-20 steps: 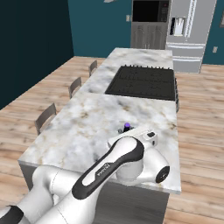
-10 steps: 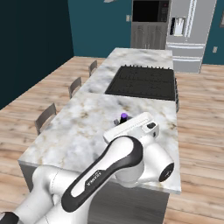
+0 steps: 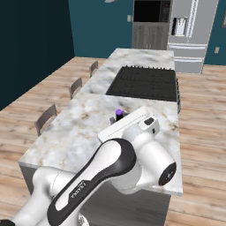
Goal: Pick the beer, boxed drink from the counter and place them in the open cabinet.
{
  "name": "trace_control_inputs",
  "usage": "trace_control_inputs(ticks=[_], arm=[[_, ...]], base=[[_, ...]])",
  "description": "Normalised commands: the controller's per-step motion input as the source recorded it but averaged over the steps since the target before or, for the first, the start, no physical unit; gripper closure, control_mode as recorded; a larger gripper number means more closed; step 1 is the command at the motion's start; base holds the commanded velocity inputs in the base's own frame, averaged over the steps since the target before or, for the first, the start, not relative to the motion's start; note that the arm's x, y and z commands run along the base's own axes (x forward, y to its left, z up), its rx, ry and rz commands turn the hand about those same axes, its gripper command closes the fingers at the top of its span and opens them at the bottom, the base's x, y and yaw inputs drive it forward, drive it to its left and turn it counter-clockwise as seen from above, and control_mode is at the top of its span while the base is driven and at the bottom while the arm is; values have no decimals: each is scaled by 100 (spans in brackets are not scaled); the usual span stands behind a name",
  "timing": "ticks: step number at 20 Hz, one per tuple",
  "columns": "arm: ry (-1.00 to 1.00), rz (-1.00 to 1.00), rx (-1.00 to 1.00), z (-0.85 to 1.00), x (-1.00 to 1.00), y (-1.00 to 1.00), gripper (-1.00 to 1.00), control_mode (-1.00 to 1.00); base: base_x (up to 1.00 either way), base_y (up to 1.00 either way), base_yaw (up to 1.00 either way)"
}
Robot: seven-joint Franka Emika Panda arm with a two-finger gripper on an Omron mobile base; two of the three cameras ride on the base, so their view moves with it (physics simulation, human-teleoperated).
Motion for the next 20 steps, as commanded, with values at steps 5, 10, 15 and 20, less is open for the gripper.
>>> trace_control_inputs(ticks=[5, 10, 15, 20], arm=[[0, -7, -6, 6, -21, 13, 100, 100], [0, 0, 0, 0, 0, 0, 100, 100], [0, 0, 0, 0, 0, 0, 100, 100], [0, 0, 0, 0, 0, 0, 100, 100]], base=[[0, 1, 0], [-5, -4, 0], [-83, -36, -11], [-100, -53, -13]])
